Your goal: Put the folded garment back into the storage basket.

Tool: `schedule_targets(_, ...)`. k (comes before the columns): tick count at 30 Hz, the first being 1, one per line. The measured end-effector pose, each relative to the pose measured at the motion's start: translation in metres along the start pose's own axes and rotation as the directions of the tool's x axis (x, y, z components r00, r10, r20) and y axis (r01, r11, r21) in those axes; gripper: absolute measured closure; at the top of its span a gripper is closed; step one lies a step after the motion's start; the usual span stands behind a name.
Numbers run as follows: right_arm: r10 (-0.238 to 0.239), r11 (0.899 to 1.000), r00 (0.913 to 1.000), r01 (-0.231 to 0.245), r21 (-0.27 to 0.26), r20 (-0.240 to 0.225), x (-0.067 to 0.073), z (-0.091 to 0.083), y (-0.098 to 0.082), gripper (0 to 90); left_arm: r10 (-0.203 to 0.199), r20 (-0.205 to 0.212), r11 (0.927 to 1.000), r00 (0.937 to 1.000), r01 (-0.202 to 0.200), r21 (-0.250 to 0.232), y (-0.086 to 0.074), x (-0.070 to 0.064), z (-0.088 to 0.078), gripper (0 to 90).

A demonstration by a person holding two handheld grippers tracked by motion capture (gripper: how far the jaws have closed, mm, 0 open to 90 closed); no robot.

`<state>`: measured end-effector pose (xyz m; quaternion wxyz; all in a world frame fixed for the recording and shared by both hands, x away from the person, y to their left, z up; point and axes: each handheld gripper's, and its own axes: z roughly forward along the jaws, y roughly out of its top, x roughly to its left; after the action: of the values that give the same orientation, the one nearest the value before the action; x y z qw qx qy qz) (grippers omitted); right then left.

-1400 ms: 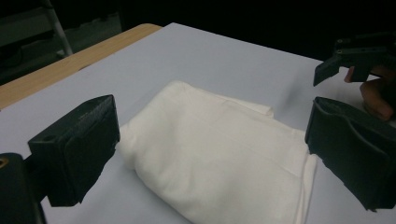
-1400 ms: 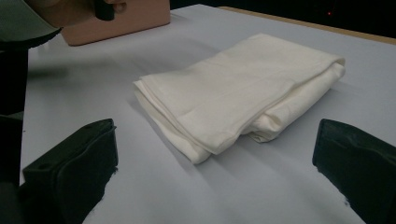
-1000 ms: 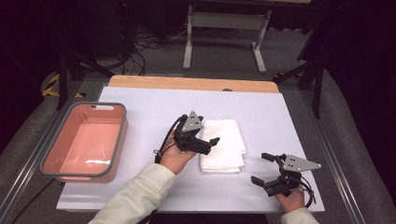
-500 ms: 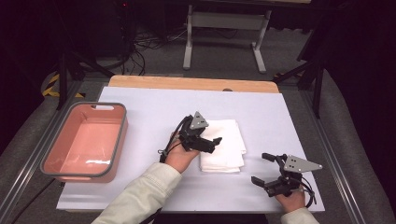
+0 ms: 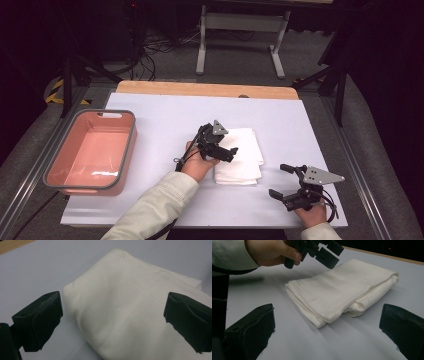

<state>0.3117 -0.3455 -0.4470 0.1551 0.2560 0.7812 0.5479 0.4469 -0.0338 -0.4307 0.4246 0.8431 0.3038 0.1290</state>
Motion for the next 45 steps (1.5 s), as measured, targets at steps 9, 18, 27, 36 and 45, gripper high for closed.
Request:
schedule_targets(9,-0.003,1.000,1.0000,0.003,0.001,-0.005,0.000,0.000,0.000,0.8,-0.073,0.003,0.9954,0.9973,0.073,0.062,-0.001,0.018,0.015,3.8)
schedule_targets(18,-0.004,1.000,1.0000,0.004,0.008,-0.008,0.000,0.001,0.000,1.1,-0.133,0.008,0.9845,0.9911,0.131,0.117,-0.002,0.024,0.022,5.2)
schedule_targets(27,0.000,1.000,0.9999,0.000,0.009,-0.016,0.000,0.002,0.000,1.2,-0.171,-0.017,0.9732,0.9851,0.172,0.153,-0.002,0.027,0.024,10.4)
schedule_targets(36,0.003,1.000,0.9998,-0.003,0.011,-0.019,0.000,0.002,-0.001,1.4,-0.201,-0.009,0.9633,0.9796,0.199,0.180,-0.002,0.026,0.026,17.5)
schedule_targets(45,0.005,1.000,0.9998,-0.004,0.012,-0.020,0.000,0.002,-0.001,1.5,-0.205,0.010,0.9607,0.9788,0.199,0.193,-0.002,0.025,0.028,19.2)
